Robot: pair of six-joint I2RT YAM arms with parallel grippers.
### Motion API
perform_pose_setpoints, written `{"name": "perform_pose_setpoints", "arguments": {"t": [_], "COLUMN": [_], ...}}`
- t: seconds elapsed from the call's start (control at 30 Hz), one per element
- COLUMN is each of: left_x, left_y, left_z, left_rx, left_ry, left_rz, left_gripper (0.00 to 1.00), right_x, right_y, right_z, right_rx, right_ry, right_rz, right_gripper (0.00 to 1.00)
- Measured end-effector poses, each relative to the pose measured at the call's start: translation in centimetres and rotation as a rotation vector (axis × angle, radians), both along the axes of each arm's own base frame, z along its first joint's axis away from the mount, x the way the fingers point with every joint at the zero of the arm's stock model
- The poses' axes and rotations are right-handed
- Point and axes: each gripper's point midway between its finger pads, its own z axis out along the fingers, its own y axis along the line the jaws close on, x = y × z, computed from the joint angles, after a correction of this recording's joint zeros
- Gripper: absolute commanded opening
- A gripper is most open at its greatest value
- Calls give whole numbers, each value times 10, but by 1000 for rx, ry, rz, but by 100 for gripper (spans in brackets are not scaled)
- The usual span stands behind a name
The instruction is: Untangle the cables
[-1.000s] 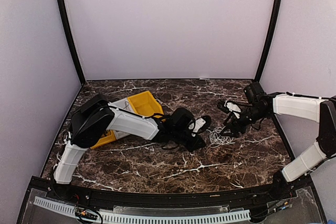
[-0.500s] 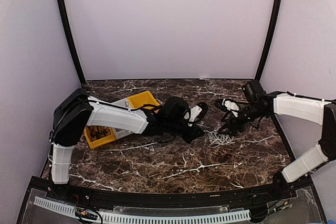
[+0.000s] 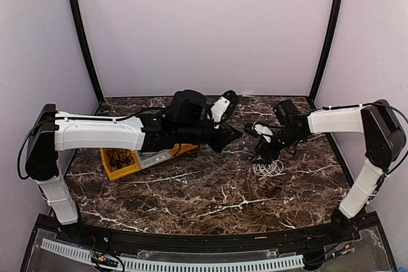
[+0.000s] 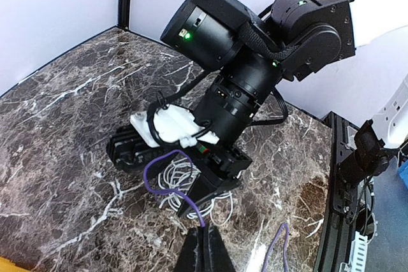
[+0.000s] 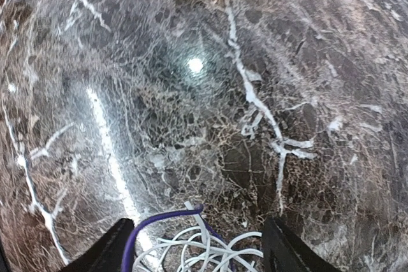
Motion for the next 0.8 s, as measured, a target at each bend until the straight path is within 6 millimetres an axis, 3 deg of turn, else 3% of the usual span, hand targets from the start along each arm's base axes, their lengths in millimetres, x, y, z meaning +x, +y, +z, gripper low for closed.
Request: {"name": "perform_pose_setpoints", "arguments": {"t": [0.1,0.27,0.43,0.8], "left_x": [1,8,14,13], "left_y": [10,36,78,193], "left_z": [6,42,106,275], "left_rx": [18,16,-24,-153], "left_ry": [-15,-99,-235,-513], "left_rz": [30,124,261,612], "left_gripper": [0,0,0,0], "right_x": [-1,0,-1,1], "right_y": [0,-3,-7,-14], "right_z": [-15,-26,-38,-53], "right_rx": [-27,-60,-90,-144], "right_ry": [30,41,54,67], "right_rz": [-3,-15,-13,-24], "right_gripper": [53,34,32,47]}}
